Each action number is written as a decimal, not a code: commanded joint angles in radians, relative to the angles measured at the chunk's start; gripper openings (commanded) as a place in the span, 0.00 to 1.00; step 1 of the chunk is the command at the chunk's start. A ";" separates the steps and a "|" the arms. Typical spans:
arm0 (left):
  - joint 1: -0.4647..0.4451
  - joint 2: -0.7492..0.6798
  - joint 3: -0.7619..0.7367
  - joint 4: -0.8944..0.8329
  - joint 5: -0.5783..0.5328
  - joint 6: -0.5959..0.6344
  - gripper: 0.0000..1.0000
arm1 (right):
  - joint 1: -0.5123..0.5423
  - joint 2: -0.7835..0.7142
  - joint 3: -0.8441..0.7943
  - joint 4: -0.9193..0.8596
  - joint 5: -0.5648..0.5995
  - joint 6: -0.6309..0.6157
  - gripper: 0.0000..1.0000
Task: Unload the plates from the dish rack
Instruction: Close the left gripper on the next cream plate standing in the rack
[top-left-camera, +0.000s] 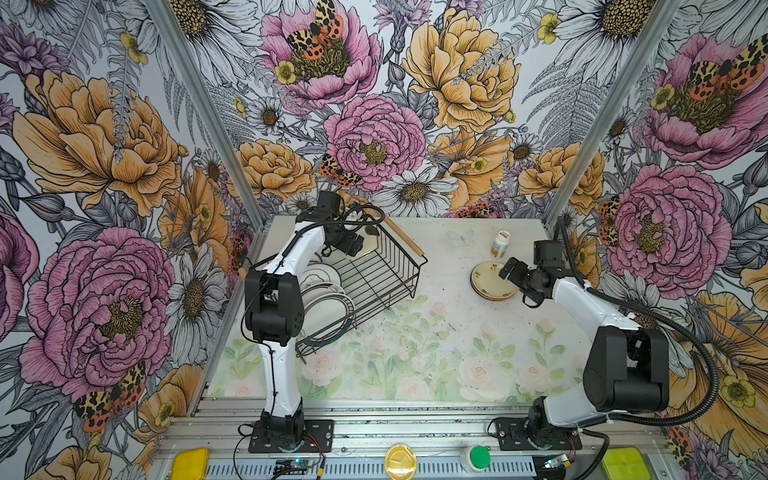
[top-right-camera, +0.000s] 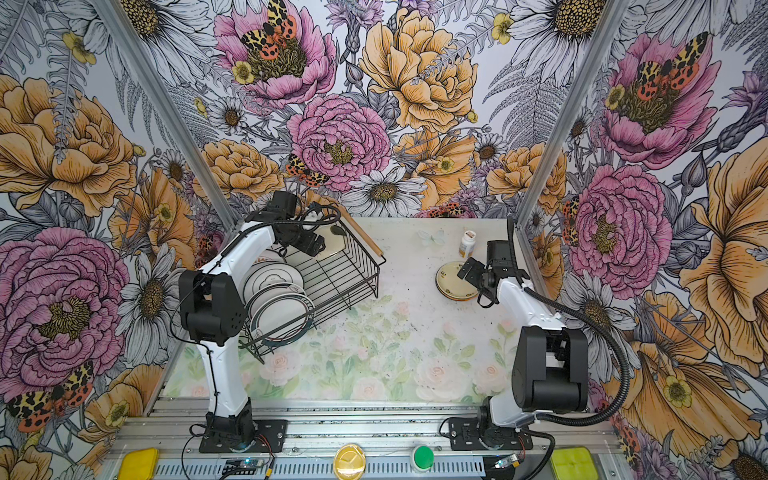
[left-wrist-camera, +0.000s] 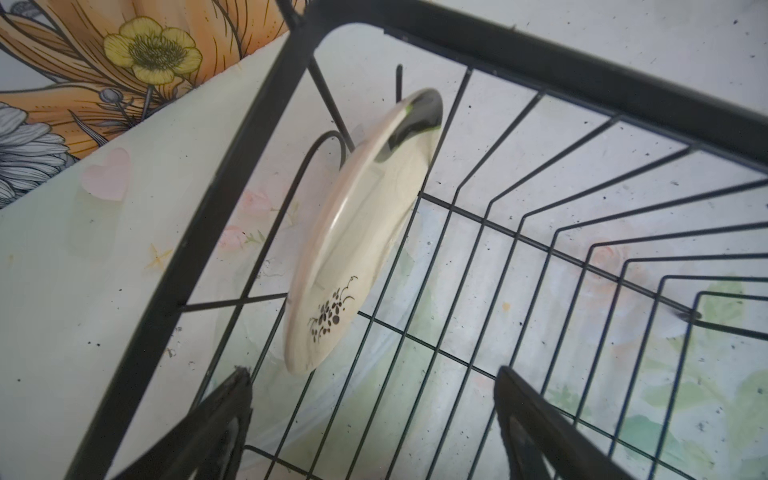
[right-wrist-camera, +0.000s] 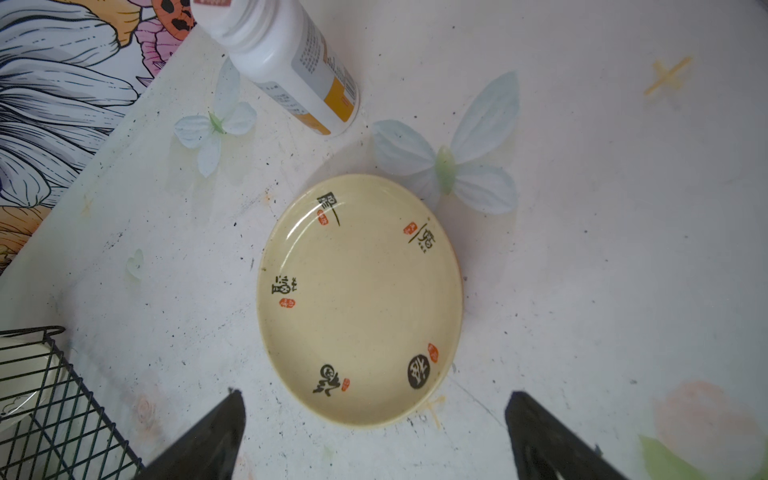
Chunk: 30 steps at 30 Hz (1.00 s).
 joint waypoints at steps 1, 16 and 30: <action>0.027 0.026 0.037 -0.001 -0.014 0.033 0.90 | -0.008 -0.028 -0.008 -0.003 -0.009 -0.018 0.99; 0.040 0.117 0.126 -0.001 0.043 0.063 0.76 | -0.008 -0.026 -0.004 -0.001 -0.007 -0.014 0.99; 0.037 0.162 0.157 -0.002 0.088 0.066 0.61 | -0.010 -0.020 0.003 -0.001 -0.005 -0.017 0.99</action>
